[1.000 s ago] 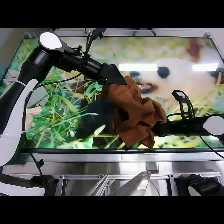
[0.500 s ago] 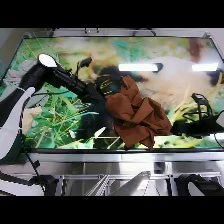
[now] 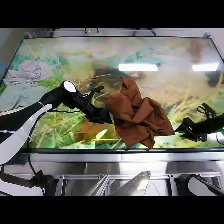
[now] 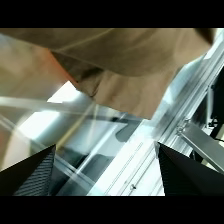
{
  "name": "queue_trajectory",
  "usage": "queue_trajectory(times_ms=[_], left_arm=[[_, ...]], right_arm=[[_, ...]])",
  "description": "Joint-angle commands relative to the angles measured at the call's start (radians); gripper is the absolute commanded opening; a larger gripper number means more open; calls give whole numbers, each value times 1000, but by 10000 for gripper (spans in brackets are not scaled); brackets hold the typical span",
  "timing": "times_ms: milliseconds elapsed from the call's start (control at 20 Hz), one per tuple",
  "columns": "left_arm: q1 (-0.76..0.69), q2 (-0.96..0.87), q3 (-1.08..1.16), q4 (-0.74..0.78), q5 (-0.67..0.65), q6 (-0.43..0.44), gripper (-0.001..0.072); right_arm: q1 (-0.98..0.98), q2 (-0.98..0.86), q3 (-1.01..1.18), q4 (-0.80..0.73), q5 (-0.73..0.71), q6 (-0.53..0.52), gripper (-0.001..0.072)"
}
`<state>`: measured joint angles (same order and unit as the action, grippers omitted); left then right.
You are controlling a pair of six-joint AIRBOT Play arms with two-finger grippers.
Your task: Fold the shirts.
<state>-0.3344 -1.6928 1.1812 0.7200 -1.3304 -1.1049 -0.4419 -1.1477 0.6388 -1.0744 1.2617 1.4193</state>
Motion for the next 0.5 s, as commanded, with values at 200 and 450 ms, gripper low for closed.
queue_trajectory(times_ms=[200, 450], left_arm=[[-82, -159, 115, 14, -28, -25, 695], [-145, -293, 281, 46, -71, -93, 573]], right_arm=[[-9, -191, -1, 276, -28, -182, 518], [-9, -206, -1, 412, -27, -271, 503]])
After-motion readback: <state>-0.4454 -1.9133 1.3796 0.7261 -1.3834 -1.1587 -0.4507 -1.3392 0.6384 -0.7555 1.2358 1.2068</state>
